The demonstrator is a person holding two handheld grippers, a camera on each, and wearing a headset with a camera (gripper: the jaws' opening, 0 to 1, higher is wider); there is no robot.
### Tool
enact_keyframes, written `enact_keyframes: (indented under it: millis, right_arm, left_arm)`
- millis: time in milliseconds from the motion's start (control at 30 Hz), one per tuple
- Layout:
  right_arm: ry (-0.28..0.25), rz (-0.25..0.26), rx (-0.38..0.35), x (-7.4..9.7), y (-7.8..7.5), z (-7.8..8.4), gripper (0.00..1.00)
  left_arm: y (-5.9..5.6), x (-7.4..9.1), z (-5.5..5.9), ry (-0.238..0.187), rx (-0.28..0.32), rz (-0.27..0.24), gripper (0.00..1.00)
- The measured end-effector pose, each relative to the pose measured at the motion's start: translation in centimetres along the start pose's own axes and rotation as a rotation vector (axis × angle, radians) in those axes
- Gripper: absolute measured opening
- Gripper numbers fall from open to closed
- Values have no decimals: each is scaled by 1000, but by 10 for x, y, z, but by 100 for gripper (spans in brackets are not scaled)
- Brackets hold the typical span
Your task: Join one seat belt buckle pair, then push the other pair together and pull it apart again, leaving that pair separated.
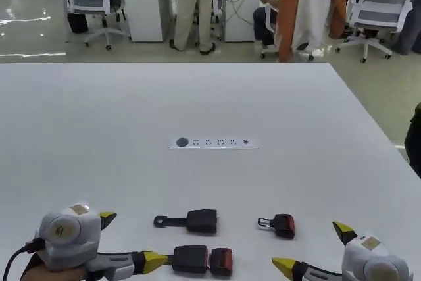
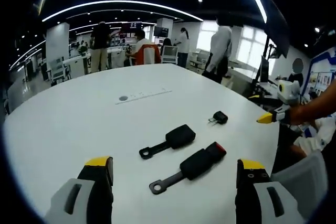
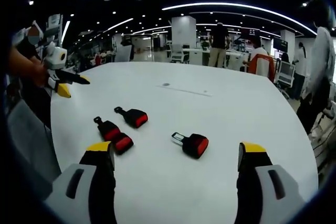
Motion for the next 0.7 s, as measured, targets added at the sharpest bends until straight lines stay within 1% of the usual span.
enact_keyframes:
  millis: [33, 67, 100, 167, 200, 233, 267, 300, 333, 400, 433, 500, 533, 567, 600, 633, 667, 700]
  right_arm:
    - [-6, 1, 0, 4, 2, 0, 98]
    - [-10, 2, -2, 8, 5, 0, 99]
    - [-12, 2, -3, 9, 5, 1, 99]
    - [-18, -1, 2, 16, 8, 4, 99]
    - [-21, 2, 8, 21, 11, 5, 100]
    - [-23, 3, 8, 24, 12, 5, 99]
    - [-24, 3, 5, 25, 12, 5, 100]
    - [-26, 4, 4, 27, 11, 5, 100]
    - [-30, 8, 11, 30, 11, 5, 100]
    - [-49, 4, 6, 35, 13, 4, 100]
    - [-48, 6, 7, 37, 14, 5, 100]
    - [-56, 9, 4, 40, 14, 6, 100]
    - [-56, 11, 3, 42, 15, 7, 100]
    - [-58, 13, 6, 45, 17, 8, 100]
    - [-59, 11, 5, 47, 18, 9, 100]
    - [-60, 9, 8, 48, 17, 12, 100]
    - [-57, 9, 12, 49, 17, 13, 100]
    - [-55, 8, 12, 51, 18, 16, 100]
  left_arm:
    - [0, 2, 1, -5, 3, -2, 100]
    - [-2, 7, 3, -21, 12, -5, 100]
    - [-3, 10, 5, -25, 16, -8, 100]
    - [-6, 18, 11, -26, 14, -25, 100]
    - [-6, 22, 16, -27, 16, -25, 100]
    - [-6, 25, 18, -32, 23, -24, 100]
    - [-16, 30, 17, -39, 29, -22, 100]
    - [-19, 32, 18, -46, 28, -23, 100]
    - [-14, 35, 23, -50, 26, -28, 100]
    - [-9, 40, 28, -72, 39, -30, 100]
    - [-8, 42, 29, -78, 40, -35, 100]
    - [-10, 49, 28, -91, 40, -43, 100]
    - [-19, 52, 23, -92, 43, -43, 100]
    - [-22, 55, 23, -99, 44, -45, 100]
    - [-19, 56, 25, -105, 42, -48, 100]
    - [-18, 59, 27, -114, 45, -51, 100]
    - [-14, 61, 29, -119, 50, -51, 100]
    - [-14, 63, 31, -121, 52, -53, 100]
Point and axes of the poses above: the centre of the closed fingertips' face, and the gripper's own axes: x roughly backward along the fingers, y roughly to its left, z roughly out of its underside, the point moved 3 cm from there along x, roughly backward along the fingers, and after that the axes turned 5 degrees about z, right-handed, at the moved point
